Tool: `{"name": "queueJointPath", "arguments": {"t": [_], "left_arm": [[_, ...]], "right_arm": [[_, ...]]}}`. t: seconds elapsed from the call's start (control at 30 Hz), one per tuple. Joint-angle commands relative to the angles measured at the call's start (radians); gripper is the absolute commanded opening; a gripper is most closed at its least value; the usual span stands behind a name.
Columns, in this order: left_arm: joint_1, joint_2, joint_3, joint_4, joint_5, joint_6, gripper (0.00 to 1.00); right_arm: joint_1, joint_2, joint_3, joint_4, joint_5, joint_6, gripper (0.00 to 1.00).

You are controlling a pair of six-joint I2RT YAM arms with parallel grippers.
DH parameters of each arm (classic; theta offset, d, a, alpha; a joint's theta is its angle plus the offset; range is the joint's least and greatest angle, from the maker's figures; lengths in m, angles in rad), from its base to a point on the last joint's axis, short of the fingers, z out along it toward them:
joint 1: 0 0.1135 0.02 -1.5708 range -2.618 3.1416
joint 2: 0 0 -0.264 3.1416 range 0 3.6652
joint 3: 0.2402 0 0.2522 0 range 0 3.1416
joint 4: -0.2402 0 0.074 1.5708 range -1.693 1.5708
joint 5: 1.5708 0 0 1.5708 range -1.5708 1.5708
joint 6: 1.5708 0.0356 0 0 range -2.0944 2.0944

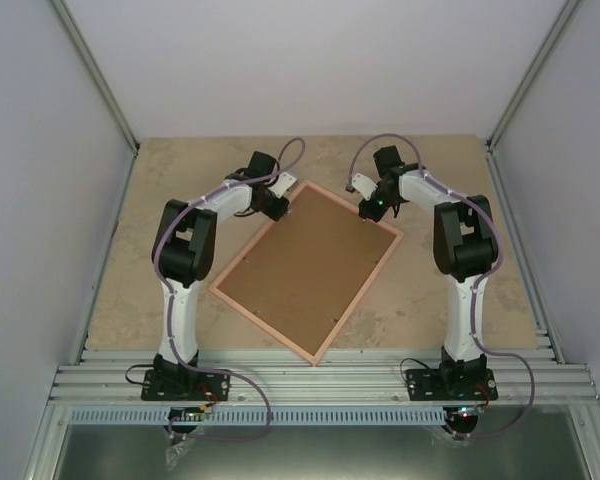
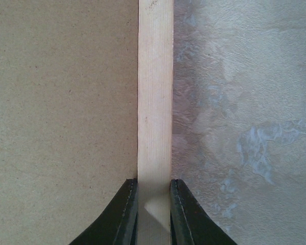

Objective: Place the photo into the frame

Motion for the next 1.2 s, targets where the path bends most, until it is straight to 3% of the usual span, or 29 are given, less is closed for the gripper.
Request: {"name": "queueJointPath", "arguments": {"t": [0.0,0.1,0.3,0.67,0.73,0.9,1.17], "left_arm": [[0.022,-0.067,0.012,-0.022,0.100,-0.025,0.29],[0.021,-0.091,-0.003,-0.007,0.163,-0.028,0.40],[0.019,-0.029,0.050,-0.054,0.202,-0.021,0.44],[0.004,0.070,0.082,-0.080,0.074,0.037,0.51],[0.005,0.077,0.074,-0.071,0.054,0.043,0.48],[0.005,0.077,0.051,-0.063,0.042,0.069,0.27],[0.005,0.062,0.009,-0.065,0.050,0.133,0.15]], "right_arm": [[0.008,-0.016,-0.023,0.010,-0.026,-0.042,0.01],[0.008,-0.016,-0.022,0.012,-0.027,-0.050,0.00],[0.008,-0.014,-0.023,0.010,-0.029,-0.052,0.01],[0.008,-0.015,-0.024,0.011,-0.028,-0.051,0.01],[0.008,-0.015,-0.025,0.010,-0.027,-0.051,0.01],[0.008,-0.018,-0.026,0.012,-0.025,-0.055,0.01],[0.008,-0.019,-0.024,0.011,-0.023,-0.062,0.01]]}}
